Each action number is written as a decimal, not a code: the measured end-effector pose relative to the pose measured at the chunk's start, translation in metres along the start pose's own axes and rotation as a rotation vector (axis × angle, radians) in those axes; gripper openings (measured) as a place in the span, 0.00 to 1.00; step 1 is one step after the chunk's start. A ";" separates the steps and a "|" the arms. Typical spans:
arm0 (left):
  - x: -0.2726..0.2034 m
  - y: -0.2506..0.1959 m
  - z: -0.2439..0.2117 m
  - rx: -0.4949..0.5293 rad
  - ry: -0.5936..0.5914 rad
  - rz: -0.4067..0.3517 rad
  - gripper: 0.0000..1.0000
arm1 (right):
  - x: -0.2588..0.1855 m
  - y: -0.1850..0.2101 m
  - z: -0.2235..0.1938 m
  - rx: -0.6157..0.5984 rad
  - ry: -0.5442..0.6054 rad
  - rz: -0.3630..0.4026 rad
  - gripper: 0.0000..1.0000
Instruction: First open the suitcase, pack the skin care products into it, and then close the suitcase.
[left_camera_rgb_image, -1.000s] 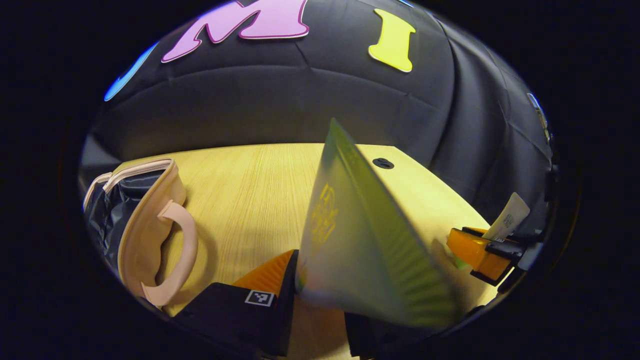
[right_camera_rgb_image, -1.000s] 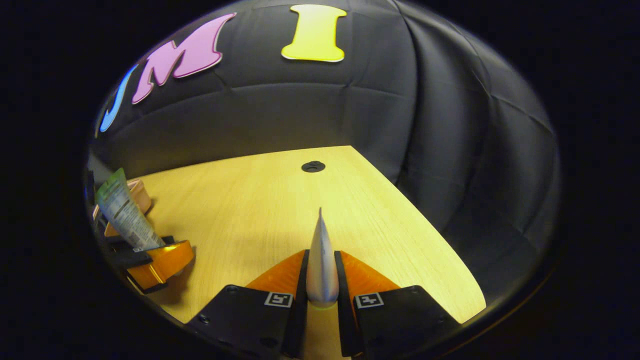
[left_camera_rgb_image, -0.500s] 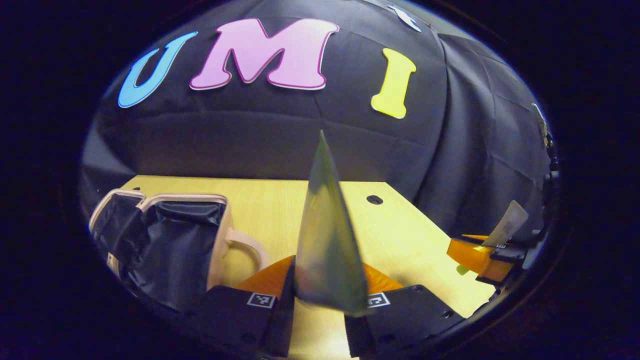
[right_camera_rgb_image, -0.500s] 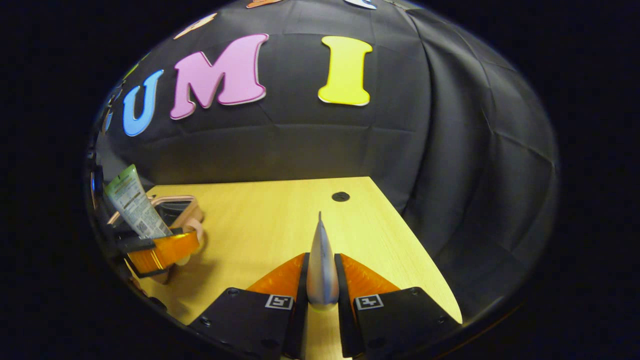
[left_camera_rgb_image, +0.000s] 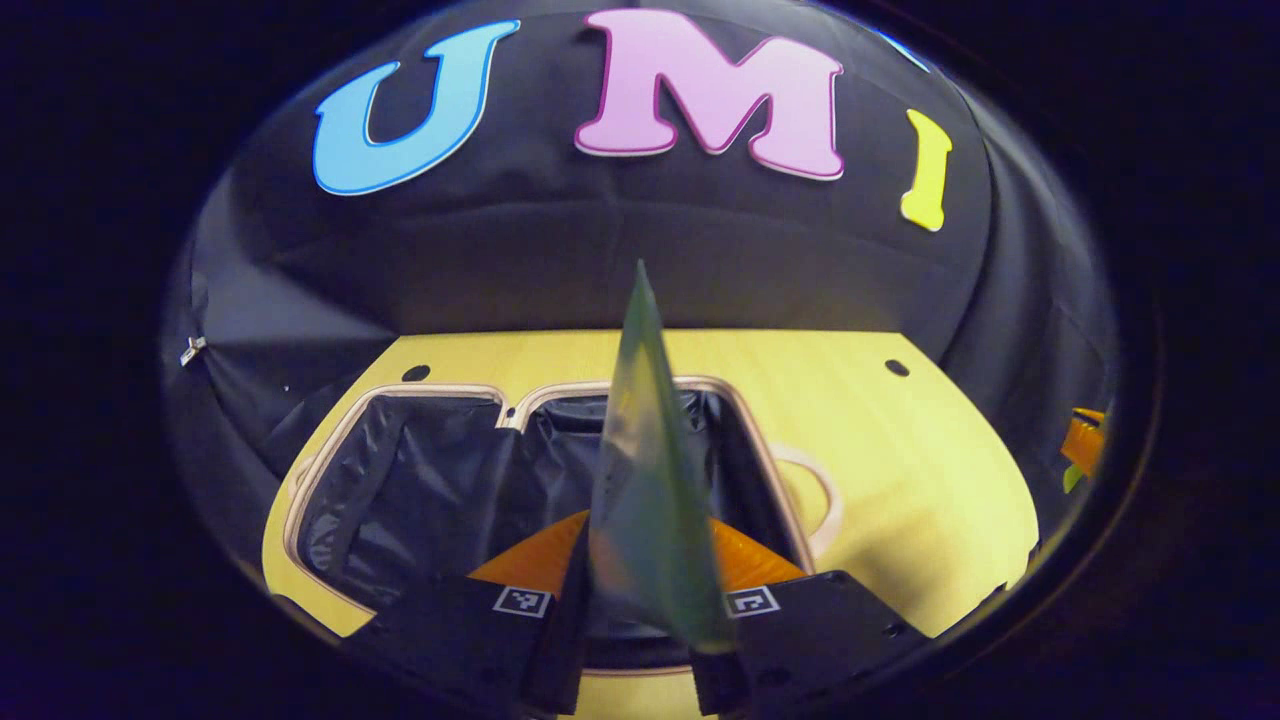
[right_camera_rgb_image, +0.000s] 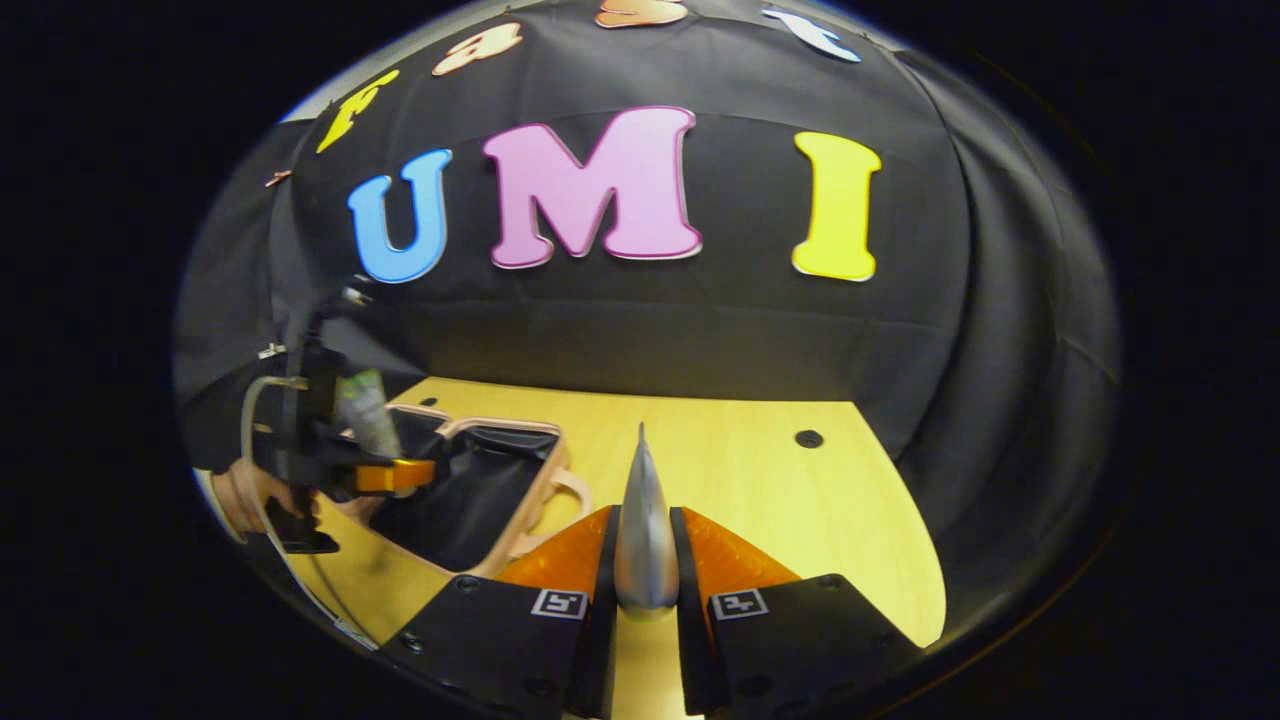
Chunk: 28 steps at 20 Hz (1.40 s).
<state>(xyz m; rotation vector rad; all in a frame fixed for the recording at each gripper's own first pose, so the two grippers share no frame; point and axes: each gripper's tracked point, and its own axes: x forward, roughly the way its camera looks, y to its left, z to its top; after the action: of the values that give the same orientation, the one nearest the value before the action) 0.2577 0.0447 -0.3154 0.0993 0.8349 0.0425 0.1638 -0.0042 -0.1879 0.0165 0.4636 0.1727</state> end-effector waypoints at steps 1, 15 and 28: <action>0.013 0.003 -0.005 -0.010 0.038 -0.017 0.47 | 0.001 0.014 0.003 -0.008 -0.005 0.019 0.30; 0.072 0.019 -0.070 -0.162 0.368 -0.059 0.47 | 0.006 0.084 0.000 -0.009 0.056 0.117 0.30; -0.067 0.111 0.031 -0.087 -0.139 0.104 0.99 | 0.087 0.147 -0.004 -0.071 0.163 0.175 0.30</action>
<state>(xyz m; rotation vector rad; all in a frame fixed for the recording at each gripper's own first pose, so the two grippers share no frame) 0.2354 0.1480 -0.2338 0.0629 0.6878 0.1680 0.2142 0.1554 -0.2222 -0.0273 0.6181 0.3639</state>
